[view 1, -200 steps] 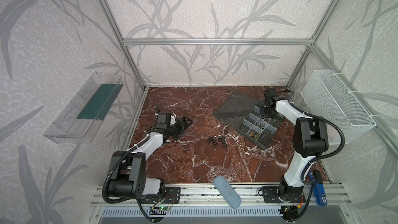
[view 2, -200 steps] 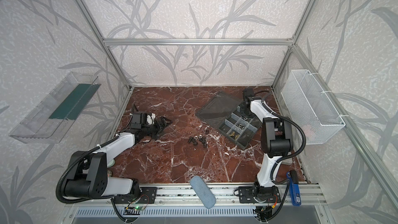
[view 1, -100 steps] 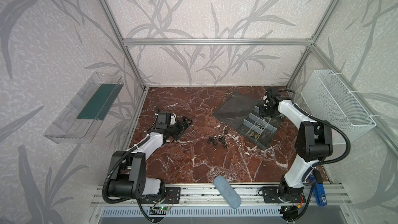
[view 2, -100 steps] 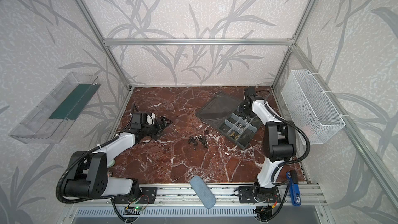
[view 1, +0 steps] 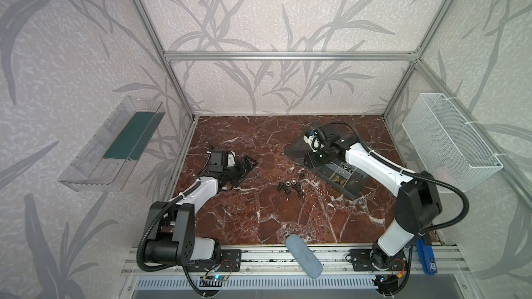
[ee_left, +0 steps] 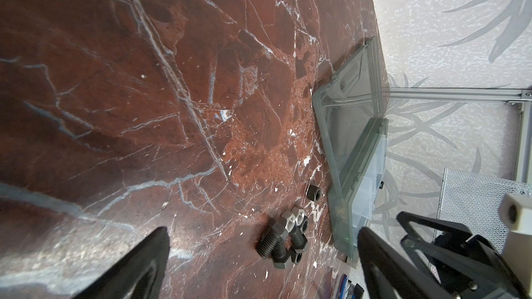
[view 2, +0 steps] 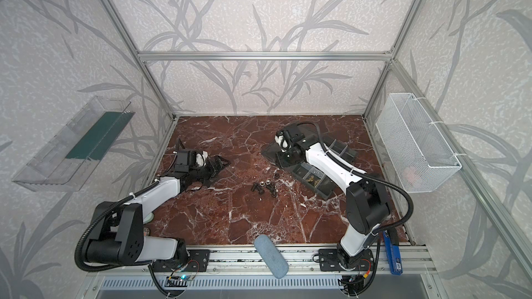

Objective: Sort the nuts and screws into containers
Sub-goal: 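Move the right gripper back over the pile toward another silver hex nut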

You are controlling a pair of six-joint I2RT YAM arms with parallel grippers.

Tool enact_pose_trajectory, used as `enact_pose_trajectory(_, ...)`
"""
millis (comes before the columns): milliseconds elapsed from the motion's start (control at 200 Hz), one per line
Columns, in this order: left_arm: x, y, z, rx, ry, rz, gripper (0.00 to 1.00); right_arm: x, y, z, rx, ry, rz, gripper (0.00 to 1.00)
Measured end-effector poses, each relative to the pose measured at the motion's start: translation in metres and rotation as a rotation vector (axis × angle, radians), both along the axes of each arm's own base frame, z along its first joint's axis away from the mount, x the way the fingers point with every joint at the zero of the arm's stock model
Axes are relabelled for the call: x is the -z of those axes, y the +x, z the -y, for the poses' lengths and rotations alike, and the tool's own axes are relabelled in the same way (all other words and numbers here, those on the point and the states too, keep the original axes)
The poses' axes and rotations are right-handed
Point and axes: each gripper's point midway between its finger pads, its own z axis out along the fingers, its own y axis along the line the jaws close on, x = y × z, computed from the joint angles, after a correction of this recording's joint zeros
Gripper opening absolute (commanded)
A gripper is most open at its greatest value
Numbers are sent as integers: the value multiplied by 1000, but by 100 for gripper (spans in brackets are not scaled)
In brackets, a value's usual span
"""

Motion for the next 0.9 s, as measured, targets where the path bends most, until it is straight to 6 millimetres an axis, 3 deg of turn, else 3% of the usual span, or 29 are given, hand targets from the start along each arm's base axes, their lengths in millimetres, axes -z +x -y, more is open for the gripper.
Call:
enact_pose_trajectory(140, -2, -1, 0, -1, 1, 0, 99, 40, -6, -24, -97, -99, -64, 53)
enact_pose_trajectory(320, -4, -1, -1, -1, 0, 9, 99, 73, -16, -32, -175, -200, -108, 52)
enact_pose_trajectory(905, -3, -2, -1, -1, 1, 6, 99, 87, -38, -46, -317, -286, -95, 51)
